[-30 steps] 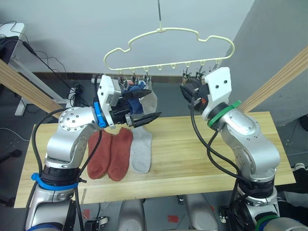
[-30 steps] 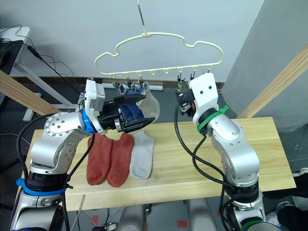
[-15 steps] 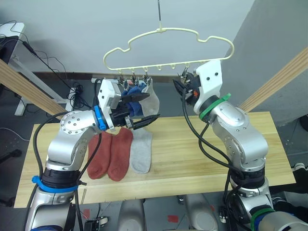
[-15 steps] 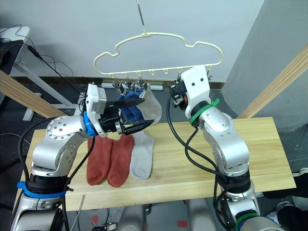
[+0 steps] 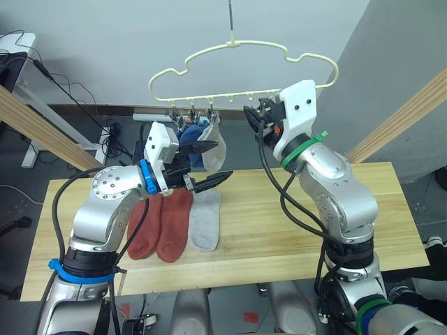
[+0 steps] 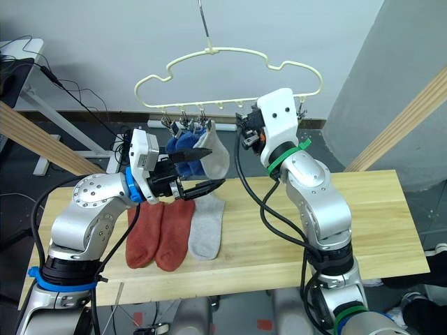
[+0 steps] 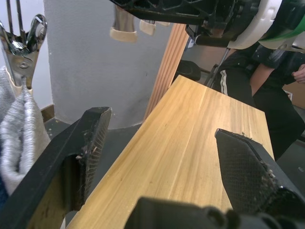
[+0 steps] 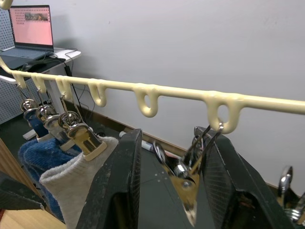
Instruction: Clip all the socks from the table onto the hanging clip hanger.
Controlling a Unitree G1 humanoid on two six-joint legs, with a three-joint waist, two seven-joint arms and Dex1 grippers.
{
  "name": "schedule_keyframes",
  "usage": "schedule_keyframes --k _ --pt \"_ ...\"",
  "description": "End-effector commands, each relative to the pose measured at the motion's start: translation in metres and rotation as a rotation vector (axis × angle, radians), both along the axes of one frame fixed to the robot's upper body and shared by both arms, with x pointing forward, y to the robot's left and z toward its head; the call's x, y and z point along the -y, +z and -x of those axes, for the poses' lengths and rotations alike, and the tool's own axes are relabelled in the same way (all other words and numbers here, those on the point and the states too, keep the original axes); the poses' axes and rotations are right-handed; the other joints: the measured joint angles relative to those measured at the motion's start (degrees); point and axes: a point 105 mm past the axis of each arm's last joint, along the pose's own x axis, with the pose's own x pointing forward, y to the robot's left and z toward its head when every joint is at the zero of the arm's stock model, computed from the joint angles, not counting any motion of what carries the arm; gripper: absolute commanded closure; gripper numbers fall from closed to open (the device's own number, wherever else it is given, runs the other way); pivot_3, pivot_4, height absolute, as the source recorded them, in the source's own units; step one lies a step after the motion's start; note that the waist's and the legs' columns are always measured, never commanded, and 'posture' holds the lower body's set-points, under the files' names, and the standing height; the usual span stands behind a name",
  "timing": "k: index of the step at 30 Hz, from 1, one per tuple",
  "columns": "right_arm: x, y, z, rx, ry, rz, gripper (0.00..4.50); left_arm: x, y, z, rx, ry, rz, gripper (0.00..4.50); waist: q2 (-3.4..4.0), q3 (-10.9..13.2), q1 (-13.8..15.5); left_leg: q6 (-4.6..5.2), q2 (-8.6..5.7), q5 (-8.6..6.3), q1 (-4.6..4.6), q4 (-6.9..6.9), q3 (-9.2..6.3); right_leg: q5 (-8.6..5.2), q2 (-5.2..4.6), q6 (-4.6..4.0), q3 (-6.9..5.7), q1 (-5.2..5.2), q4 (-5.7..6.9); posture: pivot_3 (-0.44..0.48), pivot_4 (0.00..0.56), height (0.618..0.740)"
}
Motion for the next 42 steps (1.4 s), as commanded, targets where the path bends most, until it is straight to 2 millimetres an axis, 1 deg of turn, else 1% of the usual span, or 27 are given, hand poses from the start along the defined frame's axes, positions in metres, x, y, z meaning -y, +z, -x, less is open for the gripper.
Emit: schedule_keyframes --k 1,10,13,14,17,18,21,23,25,26,27,29,30,31,33,35,39,42 --pt "-0.002 0.015 0.006 0.055 0.01 -0.041 2.72 0.004 0.005 0.006 0.042 -0.017 -0.002 0.54 0.0 0.0 0.0 0.0 0.0 0.0 0.0 0.0 0.0 0.0 0.0 0.0 0.0 0.0 0.0 -0.091 0.353 0.74" --pt "-0.003 0.014 0.006 0.055 0.008 -0.049 2.72 0.002 -0.001 0.005 0.029 -0.002 -0.001 0.54 0.0 0.0 0.0 0.0 0.0 0.0 0.0 0.0 0.0 0.0 0.0 0.0 -0.01 0.0 0.01 -0.093 0.352 0.74" --pt "-0.003 0.014 0.005 0.056 0.006 -0.051 3.28 0.0 -0.002 0.002 0.022 0.026 0.012 0.54 0.0 0.0 0.0 0.0 0.0 0.0 0.0 0.0 0.0 0.0 0.0 -0.01 0.0 0.0 0.01 -0.093 0.352 0.74" --pt "-0.003 0.014 0.005 0.056 0.006 -0.051 3.6 -0.002 -0.004 0.001 0.014 0.043 0.019 0.54 0.01 -0.01 -0.01 0.0 0.0 0.0 0.0 0.01 0.0 0.0 0.0 -0.01 0.0 0.0 0.02 -0.093 0.352 0.74" --pt "-0.002 0.015 0.005 0.059 0.004 -0.055 4.39 -0.005 -0.015 0.003 -0.017 0.087 0.018 0.54 0.01 -0.01 -0.1 0.0 0.01 0.0 0.0 0.01 0.0 0.0 0.0 -0.01 0.01 0.0 0.02 -0.096 0.354 0.74" --pt "-0.002 0.015 0.005 0.058 0.004 -0.056 4.47 -0.006 -0.02 0.004 -0.025 0.099 0.017 0.54 0.01 -0.01 -0.13 0.0 0.01 0.0 0.0 0.0 0.01 0.0 0.0 -0.01 0.01 0.0 0.01 -0.096 0.354 0.74" --pt "-0.002 0.015 0.005 0.057 0.005 -0.057 4.47 -0.007 -0.037 0.01 -0.065 0.156 0.0 0.54 0.01 -0.01 -0.11 0.0 0.02 0.0 0.0 0.0 0.01 0.0 -0.01 -0.01 0.01 -0.01 0.01 -0.096 0.354 0.74" --pt "-0.002 0.015 0.005 0.057 0.007 -0.057 4.47 -0.008 -0.045 0.011 -0.074 0.194 -0.004 0.54 0.02 -0.01 -0.1 0.0 0.02 0.0 0.0 0.0 0.01 0.01 -0.01 -0.01 0.03 -0.01 0.02 -0.096 0.354 0.74" --pt "-0.002 0.015 0.005 0.057 0.009 -0.057 4.5 -0.012 -0.051 0.009 -0.083 0.281 0.011 0.18 0.02 -0.01 -0.08 0.0 0.02 0.0 0.0 0.0 0.0 0.01 -0.02 -0.01 0.0 -0.01 0.03 -0.097 0.357 0.74" --pt "-0.003 0.015 0.005 0.058 0.009 -0.057 4.5 -0.012 -0.059 0.013 -0.087 0.298 -0.004 0.03 0.01 -0.01 -0.08 0.0 0.01 0.0 0.0 0.01 0.0 0.01 -0.02 -0.01 0.0 -0.01 0.03 -0.099 0.36 0.74" --pt "-0.003 0.015 0.005 0.058 0.01 -0.057 4.5 -0.012 -0.065 0.017 -0.09 0.306 -0.016 0.01 0.01 -0.01 -0.09 0.0 0.01 0.0 0.0 0.01 0.01 0.01 -0.02 -0.01 0.01 -0.01 0.03 -0.099 0.36 0.74" --pt "-0.003 0.015 0.005 0.055 0.012 -0.056 4.5 -0.013 -0.079 0.025 -0.155 0.386 0.03 0.01 0.02 -0.02 -0.13 0.0 0.02 0.0 0.01 0.0 0.02 0.01 -0.02 -0.01 0.04 -0.01 0.02 -0.096 0.364 0.74" --pt "-0.003 0.014 0.006 0.052 0.016 -0.054 4.5 -0.012 -0.093 0.03 -0.179 0.435 0.003 0.01 0.02 -0.02 -0.12 0.01 0.01 0.0 0.01 0.0 0.05 0.01 -0.04 -0.01 0.07 -0.01 0.02 -0.096 0.364 0.74" --pt "-0.004 0.014 0.006 0.05 0.019 -0.052 4.5 -0.011 -0.102 0.034 -0.192 0.466 -0.02 0.01 0.02 -0.02 -0.14 0.01 0.02 -0.01 0.0 -0.01 0.04 0.01 -0.04 -0.01 0.06 -0.01 0.0 -0.096 0.364 0.74" --pt "-0.005 0.013 0.006 0.046 0.025 -0.053 4.5 -0.012 -0.119 0.033 -0.224 0.568 -0.028 0.01 0.03 -0.02 -0.12 0.01 0.01 -0.01 0.01 -0.02 0.05 0.01 -0.04 -0.01 0.09 -0.01 0.0 -0.095 0.365 0.74" --pt "-0.007 0.012 0.006 0.042 0.033 -0.052 4.5 -0.013 -0.128 0.023 -0.249 0.656 -0.005 0.01 0.03 -0.02 -0.04 0.01 0.0 -0.01 0.01 -0.01 0.02 0.01 -0.05 -0.01 0.05 -0.01 0.02 -0.095 0.365 0.74" --pt "-0.008 0.011 0.007 0.037 0.039 -0.049 4.5 -0.004 -0.14 0.012 -0.276 0.671 -0.014 0.01 0.03 -0.02 -0.03 0.07 0.01 0.05 0.01 0.01 -0.04 0.08 0.0 -0.11 -0.03 -0.01 0.05 -0.105 0.364 0.74" --pt "-0.009 0.011 0.008 0.034 0.041 -0.048 4.5 0.003 -0.142 0.006 -0.284 0.666 -0.008 0.01 0.03 -0.02 -0.1 0.11 -0.01 0.08 0.02 0.04 0.02 0.09 0.0 -0.08 0.05 0.0 0.04 -0.115 0.364 0.74"
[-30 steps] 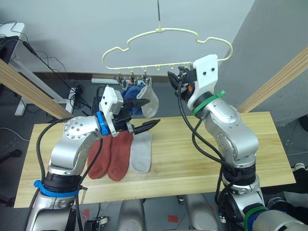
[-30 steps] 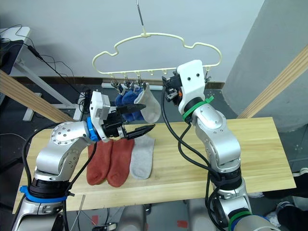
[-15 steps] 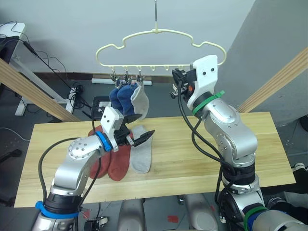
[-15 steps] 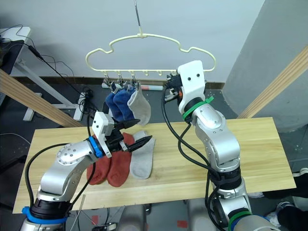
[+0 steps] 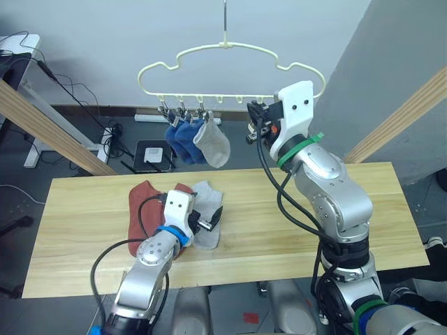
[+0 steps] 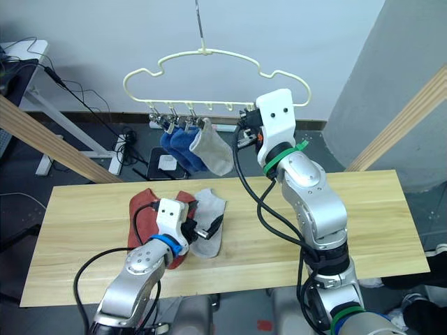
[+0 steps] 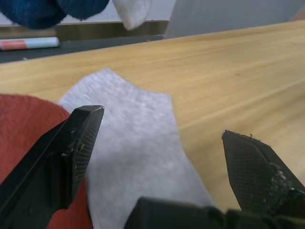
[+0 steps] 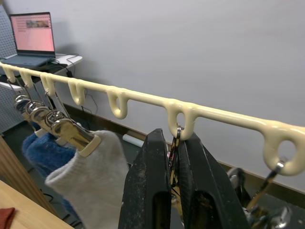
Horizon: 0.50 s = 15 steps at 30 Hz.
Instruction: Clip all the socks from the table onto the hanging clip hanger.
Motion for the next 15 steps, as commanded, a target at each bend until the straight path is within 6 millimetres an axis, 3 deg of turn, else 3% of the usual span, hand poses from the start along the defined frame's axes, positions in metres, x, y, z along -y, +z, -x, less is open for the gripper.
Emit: schedule_keyframes --k 1,9,15 --pt "-0.006 0.013 0.01 0.054 0.041 -0.019 4.5 0.01 -0.002 -0.002 0.001 -0.013 0.005 0.01 0.0 0.0 -0.05 0.0 0.0 0.0 0.0 -0.01 0.01 0.0 0.0 0.0 0.01 0.0 0.0 -0.115 0.364 0.74" --pt "-0.007 0.011 0.011 0.046 0.044 -0.019 4.5 0.006 -0.025 -0.01 -0.104 0.098 0.009 0.01 0.0 -0.01 -0.38 0.01 0.0 -0.01 -0.01 -0.04 0.01 0.01 -0.02 -0.01 -0.01 -0.01 -0.01 -0.135 0.36 0.74" --pt "-0.005 0.01 0.011 0.037 0.04 -0.019 4.5 -0.003 -0.026 -0.011 -0.108 0.16 -0.017 0.01 -0.01 -0.02 -0.97 0.0 0.0 0.0 0.0 -0.03 -0.02 0.01 -0.02 -0.01 -0.04 0.01 0.03 -0.139 0.359 0.74"
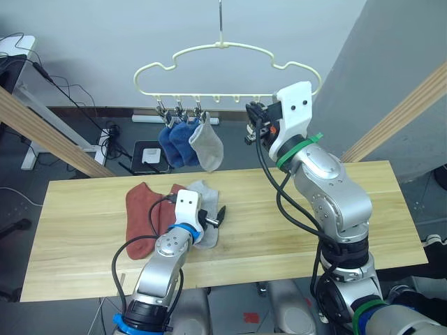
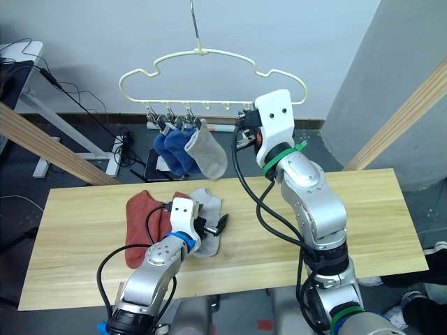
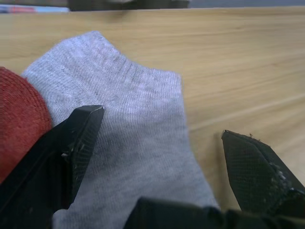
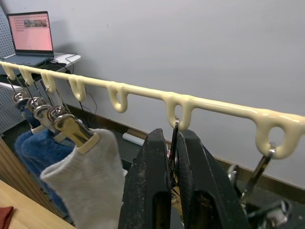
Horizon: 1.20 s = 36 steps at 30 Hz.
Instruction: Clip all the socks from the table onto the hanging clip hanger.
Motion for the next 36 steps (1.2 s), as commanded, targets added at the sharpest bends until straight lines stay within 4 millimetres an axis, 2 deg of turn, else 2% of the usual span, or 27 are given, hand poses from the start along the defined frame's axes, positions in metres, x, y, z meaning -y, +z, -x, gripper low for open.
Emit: schedule_keyframes --k 1,6,7,9,21,23,25,27,28,31,36 --pt "-0.004 0.011 0.011 0.05 0.033 -0.017 4.5 -0.004 -0.007 0.003 -0.029 0.028 -0.007 0.01 0.0 0.0 -0.15 0.0 0.0 0.0 0.0 0.0 0.01 0.0 0.0 0.0 0.0 0.0 0.0 -0.139 0.359 0.74" --pt "-0.002 0.011 0.01 0.048 0.028 -0.015 4.5 -0.008 -0.014 0.004 -0.08 0.067 0.011 0.01 0.0 -0.01 -0.42 0.0 0.0 0.0 0.01 0.0 0.0 0.0 0.0 0.0 0.0 0.02 0.0 -0.144 0.363 0.74" --pt "-0.002 0.011 0.01 0.048 0.027 -0.015 4.5 -0.009 -0.014 0.004 -0.088 0.072 0.016 0.39 0.0 -0.01 -0.43 0.0 0.0 0.0 0.02 0.01 0.0 0.0 0.0 0.01 0.0 0.03 0.0 -0.144 0.363 0.74" --pt "-0.001 0.011 0.01 0.045 0.024 -0.015 4.5 -0.007 -0.013 0.004 -0.087 0.057 0.016 0.85 0.0 -0.01 -0.48 0.0 0.0 0.0 0.03 0.0 -0.01 0.0 0.0 0.01 -0.01 0.03 0.01 -0.144 0.363 0.74" --pt "0.0 0.011 0.009 0.04 0.023 -0.021 4.5 -0.008 -0.01 0.008 -0.072 0.019 0.001 4.38 0.0 -0.01 -0.5 0.0 0.0 0.0 0.03 0.0 0.01 0.0 -0.01 0.01 0.01 0.04 -0.02 -0.144 0.364 0.74" --pt "0.0 0.01 0.009 0.039 0.024 -0.022 4.5 -0.007 -0.01 0.009 -0.074 0.002 0.012 4.47 0.0 -0.01 -0.5 0.0 0.0 0.0 0.03 0.0 0.01 0.0 -0.01 0.01 0.0 0.04 -0.02 -0.144 0.362 0.74" --pt "0.0 0.01 0.009 0.039 0.023 -0.024 4.5 0.003 0.0 0.012 -0.019 -0.109 0.027 4.47 0.0 -0.01 -0.51 0.0 0.0 0.0 0.03 -0.01 0.01 0.0 -0.01 0.01 0.0 0.04 -0.02 -0.144 0.362 0.74" --pt "0.0 0.011 0.009 0.04 0.02 -0.025 4.5 0.012 0.024 0.019 0.112 -0.279 0.018 4.47 0.01 -0.01 -0.56 0.0 0.0 0.0 0.03 -0.03 0.02 0.0 0.0 0.01 0.01 0.03 -0.03 -0.146 0.361 0.74" --pt "0.001 0.011 0.009 0.041 0.018 -0.023 4.5 0.013 0.042 0.021 0.194 -0.335 0.071 4.47 0.01 -0.01 -0.55 -0.01 0.02 0.0 0.02 -0.05 0.02 0.0 0.0 0.0 0.0 0.0 -0.04 -0.149 0.362 0.74" --pt "0.002 0.011 0.009 0.04 0.014 -0.023 4.5 0.01 0.072 0.025 0.353 -0.435 0.079 4.47 0.01 -0.01 -0.45 -0.01 0.02 0.0 0.01 -0.06 0.05 0.0 -0.05 0.0 -0.01 -0.01 -0.05 -0.149 0.362 0.74" --pt "0.003 0.011 0.009 0.041 0.011 -0.025 4.5 0.011 0.088 0.023 0.443 -0.485 0.069 4.47 0.01 -0.01 -0.54 -0.01 0.01 0.0 0.02 -0.04 0.14 0.0 -0.05 0.01 0.07 0.0 -0.06 -0.145 0.362 0.74"
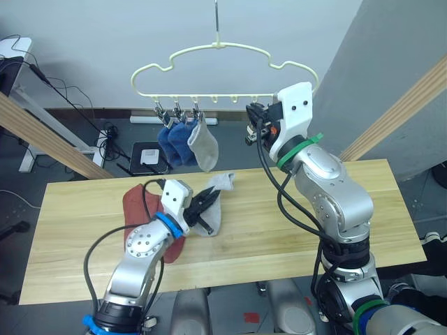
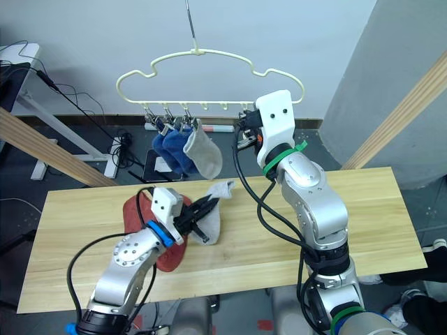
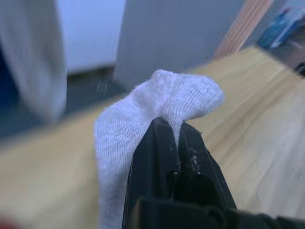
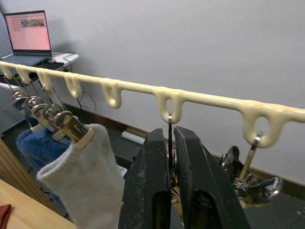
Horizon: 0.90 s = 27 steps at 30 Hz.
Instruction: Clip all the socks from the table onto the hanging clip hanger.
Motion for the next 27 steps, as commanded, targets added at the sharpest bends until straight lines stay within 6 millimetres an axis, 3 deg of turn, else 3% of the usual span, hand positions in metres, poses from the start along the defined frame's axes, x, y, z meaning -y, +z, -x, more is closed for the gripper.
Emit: schedule_keyframes --k 1,4,6,27 --pt "0.001 0.013 0.009 0.047 0.015 -0.033 4.5 0.011 0.022 0.001 0.081 -0.056 0.071 4.47 0.0 0.0 0.0 0.0 0.0 0.0 -0.01 0.0 -0.01 0.0 0.0 0.0 -0.01 0.0 -0.01 -0.139 0.36 0.74" --pt "-0.001 0.014 0.009 0.034 0.024 -0.06 4.5 0.028 0.045 -0.008 0.105 -0.082 0.187 4.47 0.0 0.0 0.24 0.0 0.0 0.0 -0.07 0.02 -0.08 0.0 0.0 0.0 -0.1 0.0 -0.02 -0.14 0.361 0.74" --pt "-0.002 0.015 0.009 0.024 0.03 -0.077 4.5 0.038 0.049 -0.008 0.1 -0.107 0.22 4.47 -0.01 0.0 0.1 0.0 -0.02 0.0 -0.08 0.05 -0.06 0.0 -0.01 0.01 -0.08 0.01 -0.02 -0.14 0.361 0.74" --pt "-0.008 0.014 0.014 -0.027 0.061 -0.101 4.5 0.05 0.049 -0.023 0.125 0.018 0.24 4.47 -0.01 0.0 -0.22 0.01 -0.02 0.0 -0.05 0.03 -0.11 0.0 0.05 0.01 -0.05 0.01 -0.01 -0.157 0.365 0.74"
